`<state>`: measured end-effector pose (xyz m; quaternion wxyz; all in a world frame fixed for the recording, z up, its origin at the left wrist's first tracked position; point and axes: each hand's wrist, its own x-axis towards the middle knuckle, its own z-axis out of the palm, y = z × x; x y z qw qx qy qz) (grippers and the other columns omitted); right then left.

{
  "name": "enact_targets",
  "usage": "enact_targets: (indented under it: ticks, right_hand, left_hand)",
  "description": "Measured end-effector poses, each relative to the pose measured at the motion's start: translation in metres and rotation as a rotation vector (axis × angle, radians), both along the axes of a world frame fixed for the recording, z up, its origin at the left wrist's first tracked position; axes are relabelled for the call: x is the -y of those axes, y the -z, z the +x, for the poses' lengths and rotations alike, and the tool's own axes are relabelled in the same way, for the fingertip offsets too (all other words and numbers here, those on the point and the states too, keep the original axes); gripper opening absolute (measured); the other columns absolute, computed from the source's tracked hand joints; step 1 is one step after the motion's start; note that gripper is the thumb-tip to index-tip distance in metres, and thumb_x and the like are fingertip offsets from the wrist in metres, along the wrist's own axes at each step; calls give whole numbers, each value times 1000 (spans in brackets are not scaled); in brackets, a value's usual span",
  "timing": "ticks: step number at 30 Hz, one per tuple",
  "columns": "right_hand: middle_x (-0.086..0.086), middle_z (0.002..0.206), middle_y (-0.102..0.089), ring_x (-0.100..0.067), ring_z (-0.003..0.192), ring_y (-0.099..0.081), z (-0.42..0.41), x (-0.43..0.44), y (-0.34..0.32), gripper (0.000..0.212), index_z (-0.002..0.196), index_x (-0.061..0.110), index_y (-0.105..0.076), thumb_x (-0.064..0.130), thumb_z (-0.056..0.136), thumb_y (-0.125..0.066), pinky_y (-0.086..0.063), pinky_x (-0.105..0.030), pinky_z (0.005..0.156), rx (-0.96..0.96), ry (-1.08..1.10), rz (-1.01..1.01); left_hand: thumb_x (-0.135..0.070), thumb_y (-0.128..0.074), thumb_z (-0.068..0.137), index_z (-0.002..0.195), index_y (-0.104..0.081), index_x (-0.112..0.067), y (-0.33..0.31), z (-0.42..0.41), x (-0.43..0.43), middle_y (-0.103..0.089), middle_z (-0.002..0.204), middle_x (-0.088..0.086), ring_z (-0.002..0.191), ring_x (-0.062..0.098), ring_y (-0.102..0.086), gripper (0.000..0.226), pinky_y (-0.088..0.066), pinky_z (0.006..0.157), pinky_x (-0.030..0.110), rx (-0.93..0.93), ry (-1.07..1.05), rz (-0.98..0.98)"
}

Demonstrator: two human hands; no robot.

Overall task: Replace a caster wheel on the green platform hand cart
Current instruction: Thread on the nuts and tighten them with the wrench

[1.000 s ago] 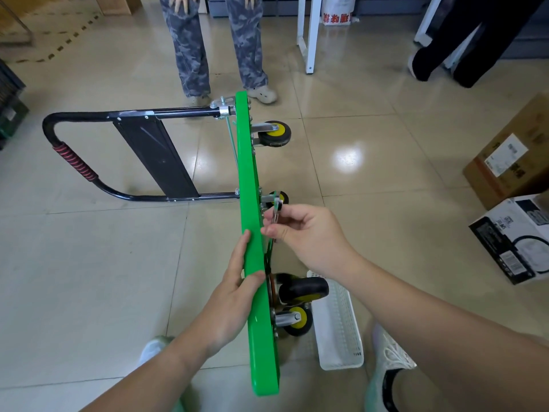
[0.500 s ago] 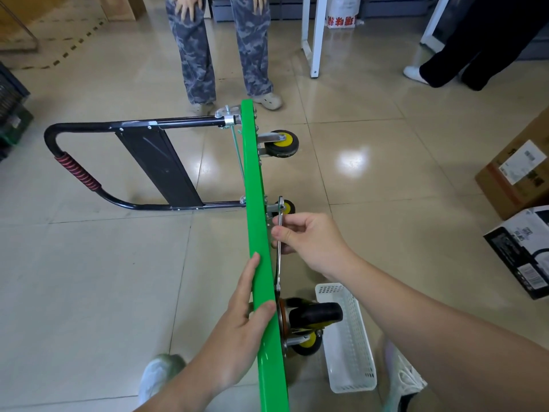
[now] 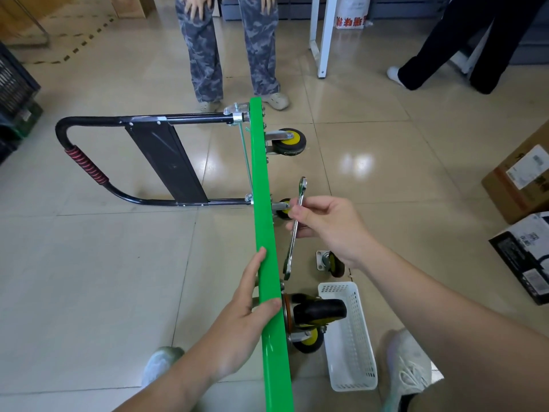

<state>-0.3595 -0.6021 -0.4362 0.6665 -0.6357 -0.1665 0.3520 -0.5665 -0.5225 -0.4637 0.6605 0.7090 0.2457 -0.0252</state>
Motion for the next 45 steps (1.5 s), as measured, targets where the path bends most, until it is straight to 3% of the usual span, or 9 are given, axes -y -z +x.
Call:
enact_targets:
  ticks: [9,15,23,29,31,33,36,39,45]
  right_hand:
    - [1,84,-78,-12,83,-74,-56,41,-20,41,85,23,-78,-16,78,-70,-57,-19,75,195,-69,172]
    - [5,82,-77,-7,82,-72,-72,44,-20,33,92,11,-74,-19,77,-70,-57,-18,78,214,-76,159]
    - [3,91,-76,-15,87,-74,-79,52,-10,47,84,33,-81,-12,70,-81,-60,-33,85,323,-100,199]
    - [-3,93,-75,-15,85,-75,-82,61,-2,37,91,20,-79,-11,71,-82,-59,-25,81,439,-111,170]
    - [-4,92,-74,-14,82,-75,-84,66,1,31,92,9,-79,-14,72,-80,-59,-23,79,464,-125,157]
    - [-1,91,-73,-12,79,-75,-85,68,3,29,93,3,-78,-17,73,-78,-58,-21,77,478,-129,163]
    - [1,91,-73,-10,79,-75,-90,64,6,28,94,3,-78,-16,73,-79,-58,-21,78,550,-128,157]
    - [-6,93,-75,-17,85,-75,-91,58,6,37,90,18,-80,-14,72,-80,-59,-26,81,466,-51,185]
    - [7,83,-77,-8,83,-72,-69,31,-12,35,88,19,-75,-15,78,-73,-57,-22,82,269,-50,138]
  left_hand:
    - [-38,-54,88,133,-19,-83,2,1,5,-45,153,-20,110,10,-68,73,-49,107,43,49,-56,15]
    - [-28,-52,102,137,-17,-81,6,0,6,-46,151,-17,108,18,-70,71,-53,102,45,38,-67,-8]
    - [-36,-45,94,139,-17,-80,7,-1,4,-33,157,-30,138,7,-48,70,-41,116,46,34,-31,-38]
    - [-23,-65,85,135,-40,-72,54,16,-20,-43,139,-49,131,-21,-42,74,-36,101,4,-2,-148,-210]
    - [-54,-79,82,140,-50,-47,95,11,-41,-49,152,-22,121,1,-62,66,-43,111,24,33,-128,-300]
    - [-64,-90,61,146,-49,-40,105,12,-43,-50,155,0,110,14,-68,97,-47,109,36,58,-92,-368]
    - [-11,-80,81,139,-39,-68,93,13,-35,-47,148,-20,121,-10,-57,91,-43,102,15,32,-79,-296]
    - [-38,-67,79,143,-35,-66,36,10,-15,-42,158,-13,128,6,-57,77,-45,110,36,-11,-100,-120]
    - [-30,-46,84,135,-19,-84,1,-6,5,-43,155,-21,126,15,-58,79,-46,109,50,53,-4,-56]
